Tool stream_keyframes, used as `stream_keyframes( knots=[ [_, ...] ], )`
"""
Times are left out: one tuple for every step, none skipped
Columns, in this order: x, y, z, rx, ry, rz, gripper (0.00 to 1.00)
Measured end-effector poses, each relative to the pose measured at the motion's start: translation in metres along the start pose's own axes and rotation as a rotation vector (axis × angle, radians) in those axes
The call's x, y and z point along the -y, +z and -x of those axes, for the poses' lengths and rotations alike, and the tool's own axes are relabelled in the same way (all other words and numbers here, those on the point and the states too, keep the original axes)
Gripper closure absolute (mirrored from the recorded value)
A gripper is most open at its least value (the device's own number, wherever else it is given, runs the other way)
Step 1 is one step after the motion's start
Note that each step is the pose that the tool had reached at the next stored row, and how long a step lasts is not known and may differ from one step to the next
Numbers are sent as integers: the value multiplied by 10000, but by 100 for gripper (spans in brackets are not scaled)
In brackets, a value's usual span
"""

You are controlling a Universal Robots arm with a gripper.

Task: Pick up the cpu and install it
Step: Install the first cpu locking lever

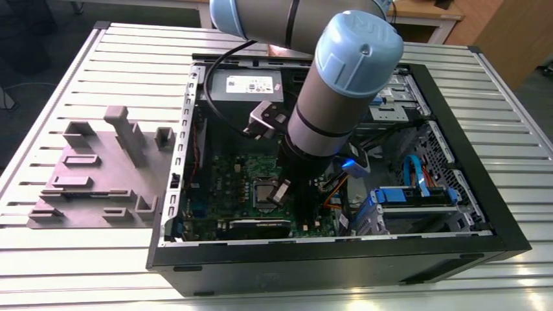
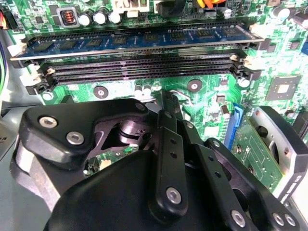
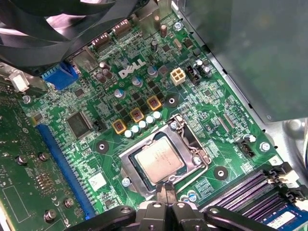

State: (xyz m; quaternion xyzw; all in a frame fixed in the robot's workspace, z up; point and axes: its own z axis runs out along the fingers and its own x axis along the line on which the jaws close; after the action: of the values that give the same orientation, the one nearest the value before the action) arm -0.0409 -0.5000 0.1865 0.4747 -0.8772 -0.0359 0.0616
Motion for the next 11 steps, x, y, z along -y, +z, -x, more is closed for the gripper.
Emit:
stream_keyframes(
  knots=[
    [1,1,1,5,-1,3,90],
    [2,2,1,9,-2,6,90],
    [3,3,2,12,-3,8,90],
    [4,4,3,15,-3,9,90],
    [5,4,4,19,-5,12,90],
    [6,4,4,22,-7,15,90],
    [6,4,5,24,-8,16,90],
    [7,4,5,25,-8,16,90],
    [7,4,5,25,-8,16,90],
    [7,4,5,26,-9,16,90],
    [7,4,5,26,-8,17,90]
  ],
)
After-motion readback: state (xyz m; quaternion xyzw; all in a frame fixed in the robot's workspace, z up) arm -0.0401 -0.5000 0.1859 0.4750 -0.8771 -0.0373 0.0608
